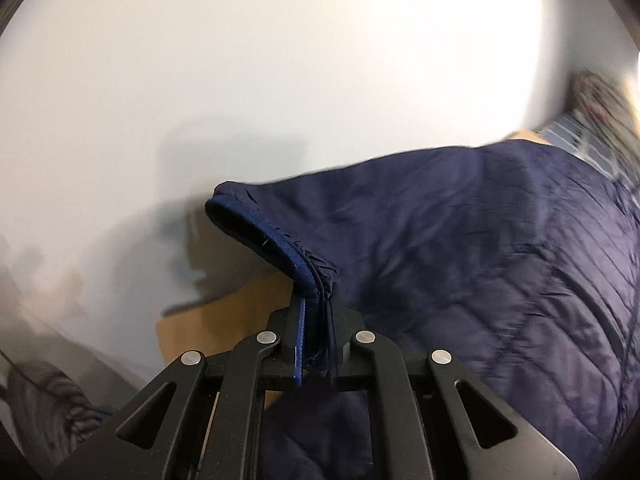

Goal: Fold large clothes
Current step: 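Grasp the sleeve cuff with the right gripper and lift it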

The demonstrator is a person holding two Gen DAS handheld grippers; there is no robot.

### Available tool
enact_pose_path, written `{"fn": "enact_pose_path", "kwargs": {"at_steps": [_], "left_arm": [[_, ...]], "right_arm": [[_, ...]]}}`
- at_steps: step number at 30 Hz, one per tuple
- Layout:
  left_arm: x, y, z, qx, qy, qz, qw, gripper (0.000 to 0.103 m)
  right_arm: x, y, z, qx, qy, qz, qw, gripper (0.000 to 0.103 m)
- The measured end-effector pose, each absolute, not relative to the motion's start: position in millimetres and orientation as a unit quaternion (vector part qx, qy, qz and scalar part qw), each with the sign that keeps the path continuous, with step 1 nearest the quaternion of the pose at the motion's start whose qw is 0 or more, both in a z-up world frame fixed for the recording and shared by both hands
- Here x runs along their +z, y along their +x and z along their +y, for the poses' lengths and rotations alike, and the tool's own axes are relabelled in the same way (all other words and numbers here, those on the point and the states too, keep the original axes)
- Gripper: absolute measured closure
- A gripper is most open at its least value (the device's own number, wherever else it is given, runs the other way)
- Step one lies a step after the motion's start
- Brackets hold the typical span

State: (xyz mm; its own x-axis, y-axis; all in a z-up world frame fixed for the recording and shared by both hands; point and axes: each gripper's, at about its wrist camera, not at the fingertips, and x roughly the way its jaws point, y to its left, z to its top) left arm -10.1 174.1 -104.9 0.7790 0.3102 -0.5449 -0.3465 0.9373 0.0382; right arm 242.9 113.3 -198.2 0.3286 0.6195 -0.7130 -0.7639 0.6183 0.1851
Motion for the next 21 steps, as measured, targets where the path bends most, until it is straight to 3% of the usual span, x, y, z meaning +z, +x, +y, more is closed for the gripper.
{"fn": "enact_pose_path", "kwargs": {"at_steps": [10, 15, 21], "left_arm": [[-102.5, 71.0, 125.6, 0.098, -0.021, 0.269, 0.958, 0.005], [-113.2, 137.7, 100.3, 0.045, -0.021, 0.285, 0.957, 0.011], [-128.8, 205.6, 78.1, 0.003, -0.049, 0.303, 0.952, 0.012]], "right_arm": [[-166.1, 310.3, -10.2, 0.334, 0.021, 0.393, 0.857, 0.096], [-166.3, 343.8, -75.3, 0.278, 0.067, 0.389, 0.876, 0.096], [-174.8, 381.3, -149.8, 0.200, 0.084, 0.388, 0.896, 0.096]]}}
